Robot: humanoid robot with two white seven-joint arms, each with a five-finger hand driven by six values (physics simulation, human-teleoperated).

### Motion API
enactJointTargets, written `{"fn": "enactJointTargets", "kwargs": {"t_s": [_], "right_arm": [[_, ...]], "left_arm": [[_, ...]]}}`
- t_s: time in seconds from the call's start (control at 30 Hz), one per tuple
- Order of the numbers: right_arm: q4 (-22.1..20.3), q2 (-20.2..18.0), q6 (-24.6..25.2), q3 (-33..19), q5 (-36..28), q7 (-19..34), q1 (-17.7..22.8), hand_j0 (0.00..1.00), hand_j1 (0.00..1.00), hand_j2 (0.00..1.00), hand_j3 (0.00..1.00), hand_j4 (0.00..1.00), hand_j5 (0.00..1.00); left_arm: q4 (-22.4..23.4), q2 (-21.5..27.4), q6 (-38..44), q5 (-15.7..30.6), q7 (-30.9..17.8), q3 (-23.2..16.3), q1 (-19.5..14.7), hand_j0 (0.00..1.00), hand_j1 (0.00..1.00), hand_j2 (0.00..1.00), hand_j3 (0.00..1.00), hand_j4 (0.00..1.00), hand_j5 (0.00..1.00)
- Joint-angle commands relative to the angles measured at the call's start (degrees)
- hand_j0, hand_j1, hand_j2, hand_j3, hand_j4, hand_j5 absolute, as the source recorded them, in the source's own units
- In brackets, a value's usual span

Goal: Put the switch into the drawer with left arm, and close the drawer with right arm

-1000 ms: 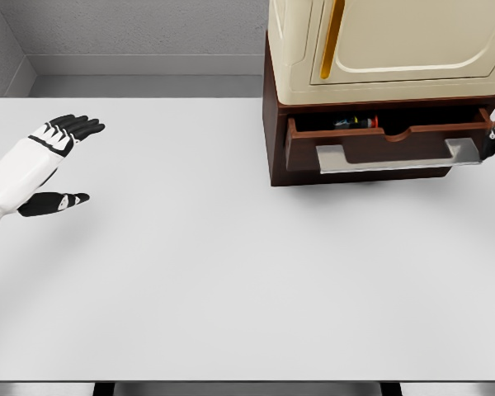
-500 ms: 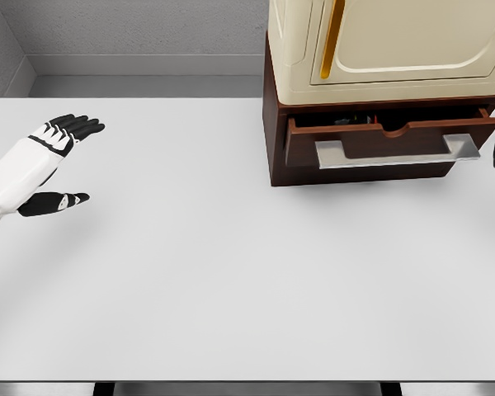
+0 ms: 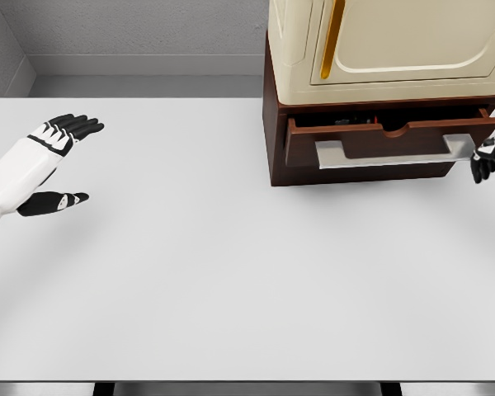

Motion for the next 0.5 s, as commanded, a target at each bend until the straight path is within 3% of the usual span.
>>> {"fn": "enactJointTargets", "kwargs": {"t_s": [0.0,0.2,0.47], "right_arm": [[-0.4,0.8,0.0,0.1,-0.1,0.0,0.0,0.08,0.08,0.08,0.08,0.08,0.08],[-0.3,2.7,0.0,0.1,0.6,0.0,-0.4,0.08,0.08,0.08,0.08,0.08,0.08],[0.3,5.8,0.0,0.1,2.2,0.1,-3.7,0.08,0.08,0.08,0.08,0.08,0.08]], "left_arm": [[0.0,0.0,0.1,0.4,0.0,0.1,0.0,1.0,1.0,1.0,1.0,1.0,1.0],[-0.1,0.0,0.1,0.5,0.0,0.2,0.4,1.0,1.0,1.0,1.0,1.0,1.0],[0.0,0.0,0.1,0.5,0.0,0.2,0.4,1.0,1.0,1.0,1.0,1.0,1.0]]}}
